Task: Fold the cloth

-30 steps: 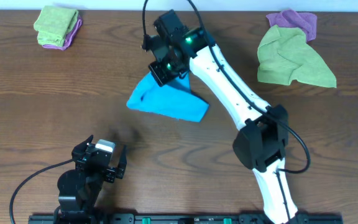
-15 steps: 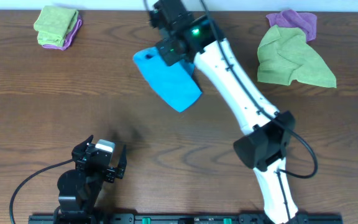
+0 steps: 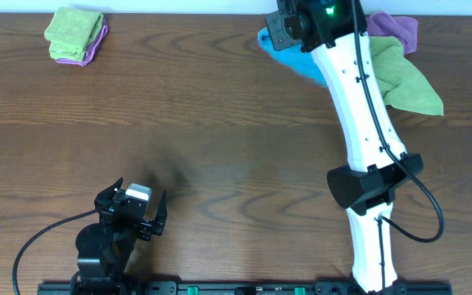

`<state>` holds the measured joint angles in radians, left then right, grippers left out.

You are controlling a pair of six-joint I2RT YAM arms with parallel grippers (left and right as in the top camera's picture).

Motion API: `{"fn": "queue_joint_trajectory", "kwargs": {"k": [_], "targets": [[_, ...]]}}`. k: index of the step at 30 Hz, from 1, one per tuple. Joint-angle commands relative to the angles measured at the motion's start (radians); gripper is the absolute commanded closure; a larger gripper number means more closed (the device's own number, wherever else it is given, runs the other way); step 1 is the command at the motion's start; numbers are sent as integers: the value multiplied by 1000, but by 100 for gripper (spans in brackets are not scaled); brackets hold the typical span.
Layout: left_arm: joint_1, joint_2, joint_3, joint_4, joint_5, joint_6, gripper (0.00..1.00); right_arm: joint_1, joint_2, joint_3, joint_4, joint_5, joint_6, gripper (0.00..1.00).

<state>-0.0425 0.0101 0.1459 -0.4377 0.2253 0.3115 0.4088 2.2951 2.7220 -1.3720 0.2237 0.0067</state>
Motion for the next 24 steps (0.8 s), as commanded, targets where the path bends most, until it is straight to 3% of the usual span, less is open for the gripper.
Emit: {"fn": "queue_joint_trajectory", "kwargs": {"k": [1,3,5,6,8,9,12,18,21,22,23,24], "targets": [[-4,-6,-19,-2,3,3,5,54,-2,-4,-19,-264,-10,98],[-4,-6,-19,-2,3,3,5,108,-2,-37,-39,-569,-114,91],[-4,-6,-19,-2,3,3,5,164,-2,-66,-66,-586,-249,89],[-4,-6,-19,-2,3,3,5,193,-2,-72,-76,-478,-256,75],[-4,-6,-19,-2,3,3,5,227,-2,-88,-67,-314,-225,27],[-4,-6,-19,-2,3,3,5,237,-2,-93,-54,-267,-203,14],[-4,-6,-19,-2,3,3,5,220,-2,-130,-53,-259,-202,8],[-4,-6,-19,-2,3,3,5,143,-2,-343,-27,-204,-142,10],[-4,-6,-19,-2,3,3,5,87,-2,-478,1,-196,-111,22],[-4,-6,-19,-2,3,3,5,69,-2,-510,13,-193,-98,34],[-4,-6,-19,-2,3,3,5,52,-2,-532,24,-190,-85,57],[-4,-6,-19,-2,3,3,4,38,-2,-548,38,-190,-76,73]]}}
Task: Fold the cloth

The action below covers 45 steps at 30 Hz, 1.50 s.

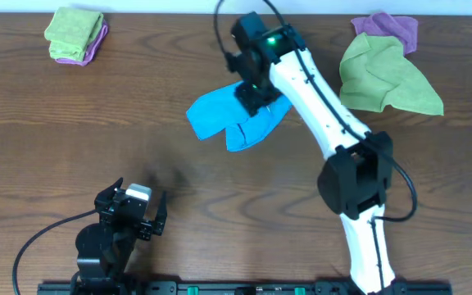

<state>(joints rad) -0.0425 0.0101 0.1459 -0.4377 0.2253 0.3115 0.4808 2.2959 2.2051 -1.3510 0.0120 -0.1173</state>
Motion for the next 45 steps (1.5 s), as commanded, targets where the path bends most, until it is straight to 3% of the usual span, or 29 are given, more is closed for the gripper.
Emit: {"fn": "queue_joint_trajectory", "kwargs": {"k": [1,2,32,45], "targets": [[-4,-6,-19,-2,3,3,5,-48,-3,-48,37,21,62,88],[-4,-6,-19,-2,3,3,4,-56,-3,-60,52,18,65,99],[-4,-6,-19,-2,3,3,5,-68,-3,-362,452,-68,43,98],[-4,-6,-19,-2,3,3,5,-70,51,-369,353,30,91,99]]}}
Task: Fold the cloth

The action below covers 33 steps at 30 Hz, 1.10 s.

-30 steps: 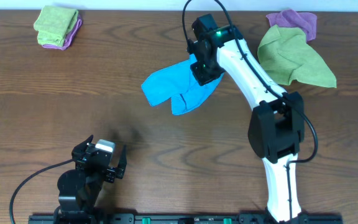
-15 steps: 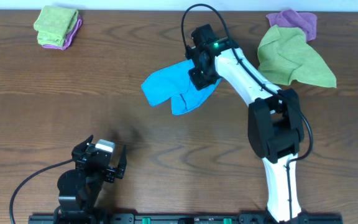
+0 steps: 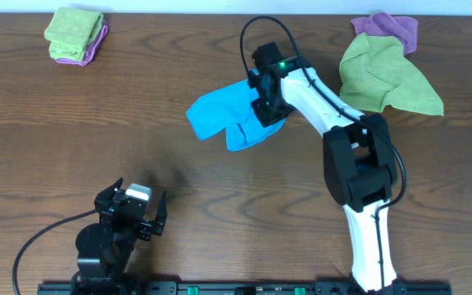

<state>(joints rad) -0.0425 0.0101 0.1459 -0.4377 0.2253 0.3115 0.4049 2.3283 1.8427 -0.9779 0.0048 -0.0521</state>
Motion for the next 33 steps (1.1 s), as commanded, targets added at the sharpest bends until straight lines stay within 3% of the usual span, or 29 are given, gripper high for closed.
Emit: {"fn": "queue_joint_trajectory", "kwargs": {"k": [1,8,18,22,27,33], "targets": [[-4,-6,-19,-2,3,3,5,6,19,-6,-35,37,26,99],[-4,-6,-19,-2,3,3,5,6,23,-6,-143,35,88,99],[-4,-6,-19,-2,3,3,5,74,23,-6,-450,-46,172,98],[-4,-6,-19,-2,3,3,5,119,-11,-3,-415,-46,198,98],[-4,-6,-19,-2,3,3,5,141,-105,-4,-280,105,197,99],[-4,-6,-19,-2,3,3,5,45,-95,-4,-126,71,189,99]]}}
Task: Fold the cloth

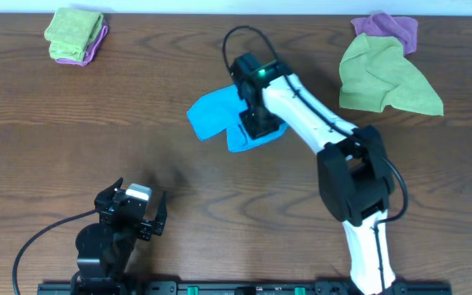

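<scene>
A crumpled blue cloth (213, 116) lies on the table left of centre-top. My right gripper (259, 127) reaches over its right part, pointing down at the cloth's lower right edge; the arm hides the fingers, so their state does not show. My left gripper (138, 215) rests near the front left, far from the cloth, its fingers apart with nothing between them.
A green cloth (383, 78) lies over a purple one (393, 29) at the back right. A folded green and purple stack (75, 34) sits at the back left. The brown wooden table (97, 139) runs under everything.
My right gripper has moved left and a little toward the front over the blue cloth. The cloth's lower right part looks more bunched. The left arm has not moved.
My right gripper was at the back right, on the blue cloth beside the green one. Then the blue cloth lay spread left of centre under the gripper. It stayed there while the gripper shifted over its right side, now at its lower right edge.
</scene>
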`<state>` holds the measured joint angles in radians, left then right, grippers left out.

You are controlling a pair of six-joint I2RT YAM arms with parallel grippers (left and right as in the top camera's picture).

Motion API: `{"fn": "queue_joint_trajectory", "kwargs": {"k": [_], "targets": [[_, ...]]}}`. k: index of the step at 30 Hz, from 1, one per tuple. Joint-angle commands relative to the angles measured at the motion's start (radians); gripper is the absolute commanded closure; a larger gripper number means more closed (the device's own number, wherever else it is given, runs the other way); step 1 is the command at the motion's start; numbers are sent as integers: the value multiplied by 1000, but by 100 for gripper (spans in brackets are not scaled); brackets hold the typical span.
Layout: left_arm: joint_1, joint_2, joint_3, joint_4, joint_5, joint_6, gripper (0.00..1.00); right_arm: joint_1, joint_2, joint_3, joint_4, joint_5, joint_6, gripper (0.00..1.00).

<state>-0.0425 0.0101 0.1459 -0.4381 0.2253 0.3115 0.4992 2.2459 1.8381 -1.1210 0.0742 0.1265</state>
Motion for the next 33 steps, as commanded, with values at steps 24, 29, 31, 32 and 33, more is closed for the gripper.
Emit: {"fn": "queue_joint_trajectory", "kwargs": {"k": [24,29,31,32,33], "targets": [[-4,-6,-19,-2,3,3,4,-119,96,1,249,5,-8,99],[-4,-6,-19,-2,3,3,5,-144,98,1,240,90,0,99],[-4,-6,-19,-2,3,3,5,-159,101,0,227,91,0,99],[-4,-6,-19,-2,3,3,5,-169,105,0,217,90,1,99],[-4,-6,-19,-2,3,3,5,-175,111,0,208,83,1,99]]}}
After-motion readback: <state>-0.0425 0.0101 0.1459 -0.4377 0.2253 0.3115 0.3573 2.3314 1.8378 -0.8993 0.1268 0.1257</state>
